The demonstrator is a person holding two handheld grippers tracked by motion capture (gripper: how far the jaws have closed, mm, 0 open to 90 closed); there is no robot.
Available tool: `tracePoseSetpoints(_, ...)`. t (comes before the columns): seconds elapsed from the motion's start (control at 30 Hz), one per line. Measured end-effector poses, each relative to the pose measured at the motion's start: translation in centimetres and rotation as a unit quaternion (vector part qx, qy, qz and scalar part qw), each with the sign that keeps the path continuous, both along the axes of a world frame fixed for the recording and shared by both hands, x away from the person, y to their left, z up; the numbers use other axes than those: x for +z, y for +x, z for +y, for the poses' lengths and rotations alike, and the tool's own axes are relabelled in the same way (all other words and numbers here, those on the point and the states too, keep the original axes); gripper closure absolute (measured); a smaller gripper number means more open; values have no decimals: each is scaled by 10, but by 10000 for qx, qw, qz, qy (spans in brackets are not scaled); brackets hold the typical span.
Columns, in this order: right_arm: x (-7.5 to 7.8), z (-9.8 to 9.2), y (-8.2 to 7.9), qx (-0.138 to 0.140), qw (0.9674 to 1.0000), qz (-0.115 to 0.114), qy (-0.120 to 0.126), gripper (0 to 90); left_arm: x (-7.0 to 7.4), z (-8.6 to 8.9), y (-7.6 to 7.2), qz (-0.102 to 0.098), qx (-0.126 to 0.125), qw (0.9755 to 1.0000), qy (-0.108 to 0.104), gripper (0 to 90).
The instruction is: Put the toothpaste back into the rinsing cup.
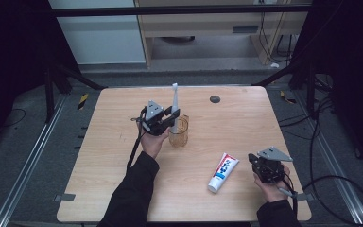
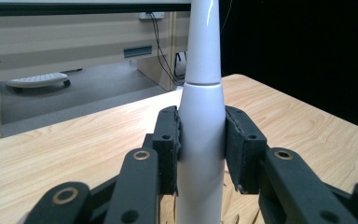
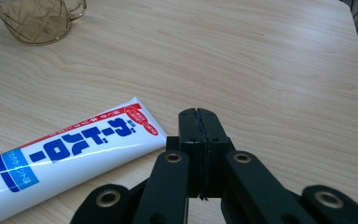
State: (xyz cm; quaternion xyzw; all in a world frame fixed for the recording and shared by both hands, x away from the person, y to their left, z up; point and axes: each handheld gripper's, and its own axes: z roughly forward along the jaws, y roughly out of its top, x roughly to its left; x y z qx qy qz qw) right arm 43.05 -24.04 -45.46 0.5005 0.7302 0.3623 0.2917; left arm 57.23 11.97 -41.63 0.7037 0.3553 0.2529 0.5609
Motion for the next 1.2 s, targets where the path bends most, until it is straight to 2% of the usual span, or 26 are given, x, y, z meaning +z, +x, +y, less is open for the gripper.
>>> tracePoseSetpoints(0.57,-1,0,1,2,10000,0,-26,896,-22,3,-6,80,-23,9996,255,668)
tracePoseSetpoints(0.83,-1,2,1,-9,10000,13,6,885,-24,4,-10,33,-42,9994,338,666)
tracePoseSetpoints(1.03,-1,2,1,13,10000,31,38,845,-25,7,-11,43,-16,9995,310,655)
tracePoseSetpoints(1.2,-1,2,1,0,10000,8,22,820,-25,10,-13,130,-26,9996,256,610)
